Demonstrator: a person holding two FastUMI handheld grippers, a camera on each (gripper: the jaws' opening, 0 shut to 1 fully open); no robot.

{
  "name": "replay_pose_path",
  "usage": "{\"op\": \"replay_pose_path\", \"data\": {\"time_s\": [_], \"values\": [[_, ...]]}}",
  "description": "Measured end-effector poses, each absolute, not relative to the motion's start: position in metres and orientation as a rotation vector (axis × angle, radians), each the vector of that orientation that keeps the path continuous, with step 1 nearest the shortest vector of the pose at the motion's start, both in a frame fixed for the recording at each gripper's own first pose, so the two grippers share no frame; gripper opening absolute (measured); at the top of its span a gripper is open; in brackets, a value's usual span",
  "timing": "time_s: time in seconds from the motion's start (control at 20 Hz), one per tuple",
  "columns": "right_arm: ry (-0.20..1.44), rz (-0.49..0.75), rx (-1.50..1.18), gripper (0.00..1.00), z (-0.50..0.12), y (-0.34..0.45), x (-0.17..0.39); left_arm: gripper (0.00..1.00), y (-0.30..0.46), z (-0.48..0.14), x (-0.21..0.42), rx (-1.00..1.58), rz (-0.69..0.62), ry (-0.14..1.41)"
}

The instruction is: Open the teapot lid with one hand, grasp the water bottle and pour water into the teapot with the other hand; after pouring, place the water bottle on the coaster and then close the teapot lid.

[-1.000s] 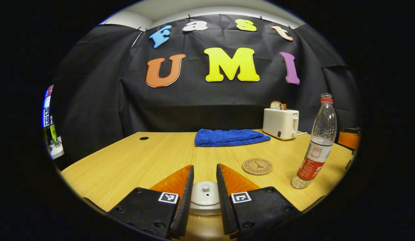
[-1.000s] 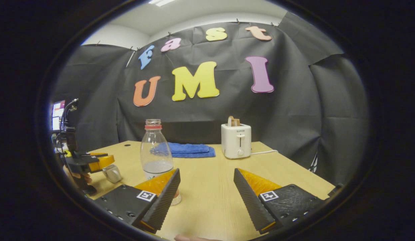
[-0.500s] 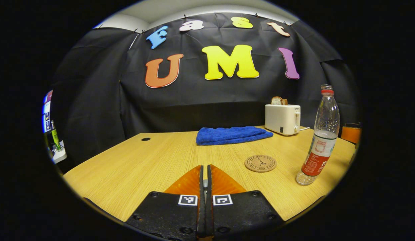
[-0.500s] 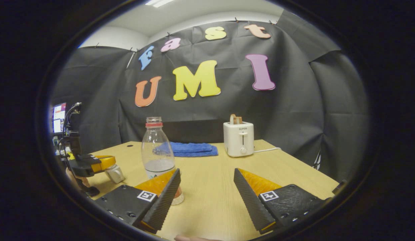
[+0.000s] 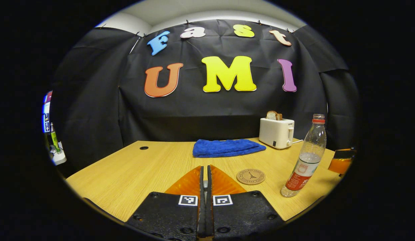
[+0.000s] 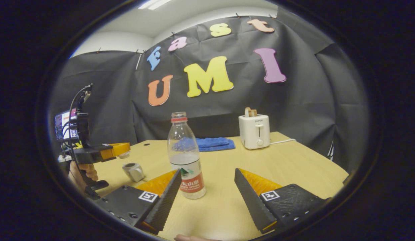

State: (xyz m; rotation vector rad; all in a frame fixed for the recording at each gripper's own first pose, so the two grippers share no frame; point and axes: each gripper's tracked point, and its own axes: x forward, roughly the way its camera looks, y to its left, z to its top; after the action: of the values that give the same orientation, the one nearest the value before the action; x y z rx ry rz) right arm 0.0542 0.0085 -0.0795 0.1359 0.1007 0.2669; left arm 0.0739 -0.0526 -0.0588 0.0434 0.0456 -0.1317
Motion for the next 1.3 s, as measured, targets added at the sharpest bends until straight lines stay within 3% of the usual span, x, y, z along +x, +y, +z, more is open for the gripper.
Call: {"op": "replay_pose_path", "data": {"time_s": [0.2, 0.25, 0.3, 0.35, 0.4, 0.45, 0.5, 0.65, 0.7, 0.75, 0.95, 1.0, 1.3], "values": [[0.096, 0.27, 0.123, 0.99, -0.076, 0.03, 0.067, 0.02, -0.043, -0.047, 0.061, 0.024, -0.114, 0.053], [0.087, 0.263, 0.11, 0.92, -0.075, 0.035, 0.071, 0.02, -0.04, -0.045, 0.057, 0.024, -0.106, 0.053], [0.08, 0.256, 0.098, 0.95, -0.073, 0.04, 0.075, 0.02, -0.038, -0.043, 0.054, 0.027, -0.105, 0.054], [0.073, 0.253, 0.085, 0.95, -0.074, 0.045, 0.079, 0.07, -0.037, -0.042, 0.05, 0.028, -0.106, 0.053], [0.072, 0.249, 0.074, 0.92, -0.074, 0.049, 0.083, 0.02, -0.036, -0.04, 0.046, 0.029, -0.108, 0.054], [0.071, 0.246, 0.066, 0.92, -0.075, 0.053, 0.088, 0.07, -0.033, -0.039, 0.043, 0.03, -0.107, 0.054], [0.075, 0.243, 0.064, 0.92, -0.076, 0.056, 0.092, 0.02, -0.032, -0.037, 0.04, 0.033, -0.112, 0.053], [0.096, 0.237, 0.074, 0.95, -0.083, 0.063, 0.105, 0.02, -0.029, -0.031, 0.031, 0.047, -0.118, 0.049], [0.109, 0.234, 0.079, 0.92, -0.086, 0.064, 0.109, 0.02, -0.027, -0.029, 0.028, 0.048, -0.118, 0.047], [0.117, 0.242, 0.085, 0.95, -0.089, 0.069, 0.111, 0.02, -0.026, -0.028, 0.026, 0.046, -0.12, 0.046], [0.147, 0.224, 0.101, 0.88, -0.095, 0.069, 0.122, 0.02, -0.022, -0.023, 0.021, 0.042, -0.132, 0.036], [0.148, 0.22, 0.099, 0.76, -0.093, 0.069, 0.123, 0.02, -0.022, -0.024, 0.019, 0.04, -0.139, 0.04], [0.133, 0.188, -0.041, 0.73, -0.082, 0.072, 0.117, 0.02, -0.015, -0.03, 0.015, 0.036, -0.162, 0.064]]}}
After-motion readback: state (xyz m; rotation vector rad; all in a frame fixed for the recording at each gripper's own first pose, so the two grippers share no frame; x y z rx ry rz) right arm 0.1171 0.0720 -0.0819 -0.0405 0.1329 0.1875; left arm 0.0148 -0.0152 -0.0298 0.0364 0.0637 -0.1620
